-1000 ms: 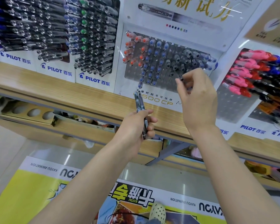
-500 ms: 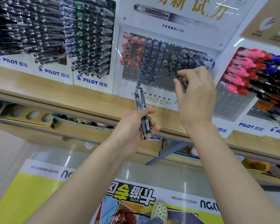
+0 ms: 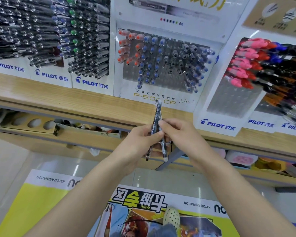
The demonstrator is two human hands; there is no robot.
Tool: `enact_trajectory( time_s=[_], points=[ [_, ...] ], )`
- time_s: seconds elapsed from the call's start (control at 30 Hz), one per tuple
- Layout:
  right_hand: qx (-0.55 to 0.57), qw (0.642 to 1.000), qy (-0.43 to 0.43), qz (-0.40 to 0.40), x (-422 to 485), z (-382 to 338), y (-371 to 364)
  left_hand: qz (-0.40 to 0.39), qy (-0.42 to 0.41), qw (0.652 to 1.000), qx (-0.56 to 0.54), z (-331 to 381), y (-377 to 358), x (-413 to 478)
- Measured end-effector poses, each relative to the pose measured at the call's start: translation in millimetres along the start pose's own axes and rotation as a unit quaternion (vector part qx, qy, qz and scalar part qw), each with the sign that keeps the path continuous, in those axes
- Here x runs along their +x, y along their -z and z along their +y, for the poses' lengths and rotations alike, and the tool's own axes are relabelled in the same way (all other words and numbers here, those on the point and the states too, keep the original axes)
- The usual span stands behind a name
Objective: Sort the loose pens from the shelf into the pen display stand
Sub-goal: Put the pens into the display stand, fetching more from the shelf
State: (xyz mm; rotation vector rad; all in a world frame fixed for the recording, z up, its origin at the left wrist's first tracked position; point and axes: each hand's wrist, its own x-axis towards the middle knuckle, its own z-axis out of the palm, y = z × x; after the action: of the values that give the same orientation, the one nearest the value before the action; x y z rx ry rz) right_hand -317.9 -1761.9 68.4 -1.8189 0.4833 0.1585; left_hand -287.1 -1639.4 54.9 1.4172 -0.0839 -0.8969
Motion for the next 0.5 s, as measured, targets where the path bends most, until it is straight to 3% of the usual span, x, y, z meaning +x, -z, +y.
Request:
enact_trajectory(
  time_s=[0.13, 0.2, 0.4, 0.5],
  points=[
    [0.073, 0.993, 0.006, 0.094, -1.9, 6.8, -1.0, 0.062, -0.01, 0.998, 0.007, -3.6, -6.1, 3.5],
    [0.056, 0.989, 0.046, 0.131, -3.9, 7.9, 2.2, 0.12, -0.015, 0.992, 0.027, -5.4, -5.6, 8.2],
    [-0.035, 0.988, 0.135, 0.068, -16.0, 14.9, 11.1, 0.112, -0.004, 0.981, -0.156, 8.1, -9.5, 10.9],
    [-0.068, 0.987, 0.143, 0.032, -22.1, 21.0, 14.8, 0.128, -0.027, 0.974, -0.185, 10.3, -13.3, 11.8]
  ],
)
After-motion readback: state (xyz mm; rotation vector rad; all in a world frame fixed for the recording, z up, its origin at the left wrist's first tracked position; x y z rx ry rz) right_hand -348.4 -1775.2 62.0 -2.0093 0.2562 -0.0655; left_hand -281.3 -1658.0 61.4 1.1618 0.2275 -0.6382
